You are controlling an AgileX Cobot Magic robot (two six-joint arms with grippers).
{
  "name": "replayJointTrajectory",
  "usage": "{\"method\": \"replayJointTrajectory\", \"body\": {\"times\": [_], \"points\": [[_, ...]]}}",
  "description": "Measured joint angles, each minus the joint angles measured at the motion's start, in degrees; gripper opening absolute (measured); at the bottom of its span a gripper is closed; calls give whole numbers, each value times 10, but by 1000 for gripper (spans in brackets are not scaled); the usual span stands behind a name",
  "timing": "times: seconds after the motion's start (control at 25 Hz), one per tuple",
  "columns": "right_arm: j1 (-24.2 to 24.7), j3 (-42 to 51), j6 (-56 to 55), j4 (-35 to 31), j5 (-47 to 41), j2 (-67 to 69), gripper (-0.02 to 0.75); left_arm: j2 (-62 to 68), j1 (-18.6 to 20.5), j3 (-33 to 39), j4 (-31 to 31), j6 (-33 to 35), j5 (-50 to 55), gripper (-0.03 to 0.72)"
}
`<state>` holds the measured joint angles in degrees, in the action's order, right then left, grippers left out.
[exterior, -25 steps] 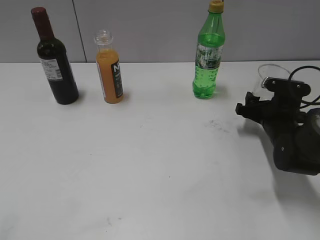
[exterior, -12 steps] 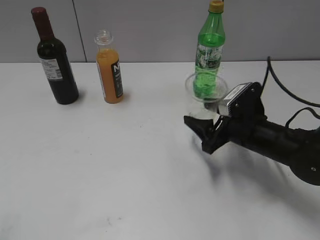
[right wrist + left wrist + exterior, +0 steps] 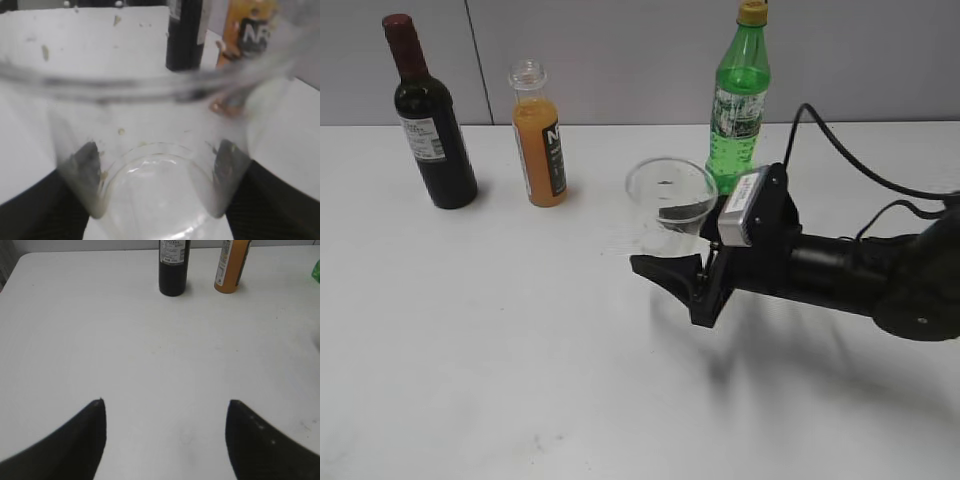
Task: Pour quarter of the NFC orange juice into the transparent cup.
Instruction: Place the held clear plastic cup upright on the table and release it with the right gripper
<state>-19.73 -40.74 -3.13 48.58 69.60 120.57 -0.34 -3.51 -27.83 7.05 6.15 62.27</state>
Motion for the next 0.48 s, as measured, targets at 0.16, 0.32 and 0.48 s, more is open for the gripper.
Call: {"method": "replayJointTrajectory", "body": {"times": [0.16,0.32,0.48], "points": [[-40,-64,-18,10,1,29,538,0,0,0,0,0,0,567],[-57,-137,-49,12,1,77,538,0,0,0,0,0,0,567],[-57,-188,-72,31,1,122,538,0,0,0,0,0,0,567]]}}
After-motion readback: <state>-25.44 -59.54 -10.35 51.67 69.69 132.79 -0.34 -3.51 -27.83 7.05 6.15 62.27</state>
